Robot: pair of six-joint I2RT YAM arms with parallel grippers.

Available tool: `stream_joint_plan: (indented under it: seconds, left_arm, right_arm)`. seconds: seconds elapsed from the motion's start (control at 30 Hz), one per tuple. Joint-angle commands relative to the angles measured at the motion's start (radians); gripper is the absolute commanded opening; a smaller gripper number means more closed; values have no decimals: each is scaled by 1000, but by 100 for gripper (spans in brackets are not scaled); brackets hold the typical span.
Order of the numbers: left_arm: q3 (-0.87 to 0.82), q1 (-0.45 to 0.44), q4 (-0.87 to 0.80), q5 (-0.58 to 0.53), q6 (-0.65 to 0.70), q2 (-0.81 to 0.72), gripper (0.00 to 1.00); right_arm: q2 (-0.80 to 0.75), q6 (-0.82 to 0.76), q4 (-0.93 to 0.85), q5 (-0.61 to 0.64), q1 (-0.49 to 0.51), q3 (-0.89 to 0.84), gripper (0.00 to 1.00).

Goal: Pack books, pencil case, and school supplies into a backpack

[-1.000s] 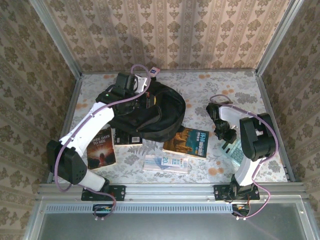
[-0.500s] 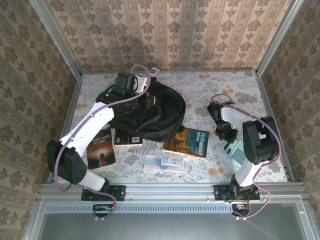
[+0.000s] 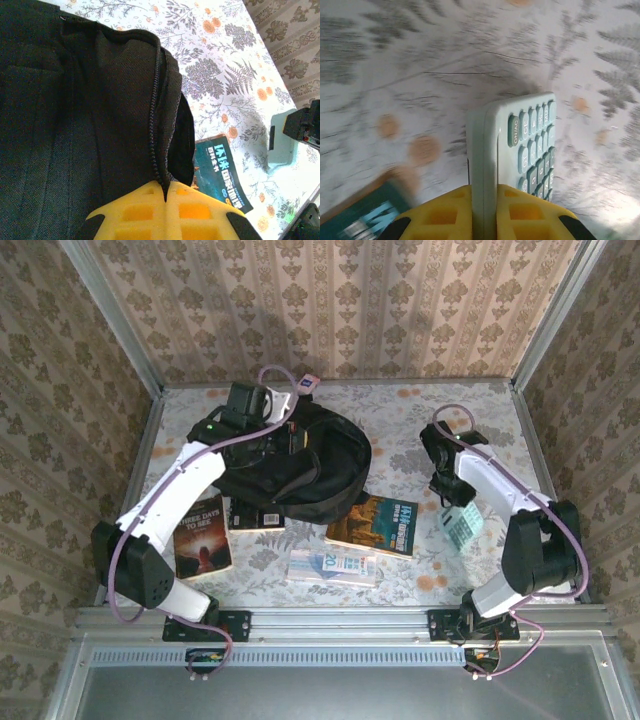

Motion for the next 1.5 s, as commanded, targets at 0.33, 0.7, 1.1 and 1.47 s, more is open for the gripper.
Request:
stream_joint_plan:
  seconds: [0.33,0.7,1.1,1.47]
  left_arm:
    - [202,98,-190,9,80,-65,0]
    - [294,169,-245,99,102,-52,0]
    - [445,176,-308,97,86,-7,0]
    - [475,175,-272,123,49,24,0]
  right_arm:
    - [-340,-279,698,-505,111,-60,0]
    - [-286,-80,1312,-820,146,-189,0]
    - [36,142,1843,-735,242,-280,0]
    - [306,277,2035,-637,328,-174,0]
